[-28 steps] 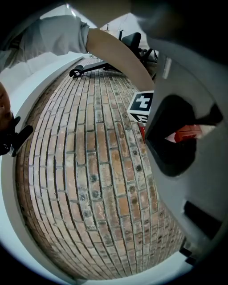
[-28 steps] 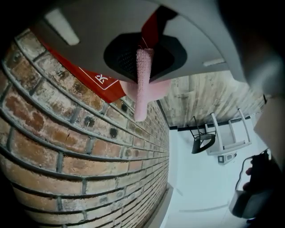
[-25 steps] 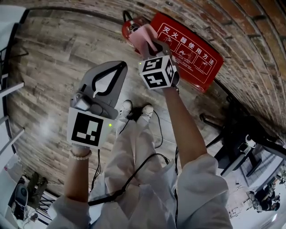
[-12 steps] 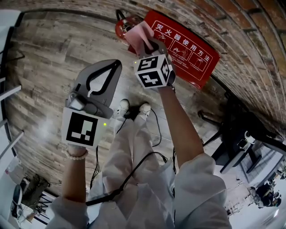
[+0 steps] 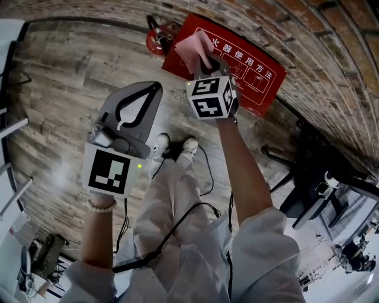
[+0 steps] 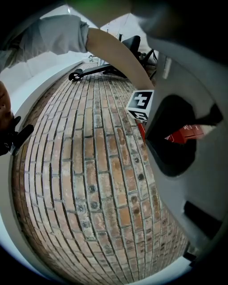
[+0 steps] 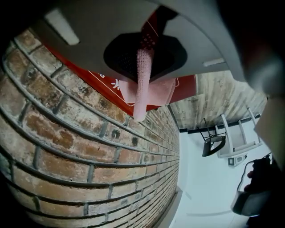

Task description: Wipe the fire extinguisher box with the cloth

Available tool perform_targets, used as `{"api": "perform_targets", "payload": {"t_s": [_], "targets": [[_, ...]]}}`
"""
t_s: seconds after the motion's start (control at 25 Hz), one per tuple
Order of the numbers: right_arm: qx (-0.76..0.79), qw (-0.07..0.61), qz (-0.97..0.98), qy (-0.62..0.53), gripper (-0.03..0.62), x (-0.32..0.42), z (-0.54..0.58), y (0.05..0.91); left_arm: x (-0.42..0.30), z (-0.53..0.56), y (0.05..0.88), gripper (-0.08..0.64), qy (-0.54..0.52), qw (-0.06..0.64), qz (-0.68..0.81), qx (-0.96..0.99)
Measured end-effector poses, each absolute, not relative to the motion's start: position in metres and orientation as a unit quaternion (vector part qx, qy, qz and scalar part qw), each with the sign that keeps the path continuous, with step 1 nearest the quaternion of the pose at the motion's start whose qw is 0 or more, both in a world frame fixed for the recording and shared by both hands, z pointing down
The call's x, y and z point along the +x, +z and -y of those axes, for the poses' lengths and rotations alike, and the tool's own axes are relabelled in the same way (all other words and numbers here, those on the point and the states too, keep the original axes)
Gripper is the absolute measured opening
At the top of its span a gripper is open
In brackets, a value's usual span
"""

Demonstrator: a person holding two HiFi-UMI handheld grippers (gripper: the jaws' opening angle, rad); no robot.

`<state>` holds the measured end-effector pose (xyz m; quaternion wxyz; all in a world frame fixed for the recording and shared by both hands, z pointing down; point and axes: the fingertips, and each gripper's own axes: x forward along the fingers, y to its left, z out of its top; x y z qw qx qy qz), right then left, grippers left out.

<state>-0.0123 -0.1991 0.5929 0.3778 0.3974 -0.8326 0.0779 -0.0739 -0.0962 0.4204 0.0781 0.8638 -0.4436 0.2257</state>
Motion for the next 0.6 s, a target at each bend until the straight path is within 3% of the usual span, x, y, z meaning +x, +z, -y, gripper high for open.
{"api": "perform_targets", "payload": {"t_s": [0.6], "targets": [[0.458, 0.381, 0.798, 0.094, 0.02, 0.082, 0.201, 0.593, -0.024, 0.101, 0.421, -0.002, 0.225, 0.071, 0.407, 0.883]]}}
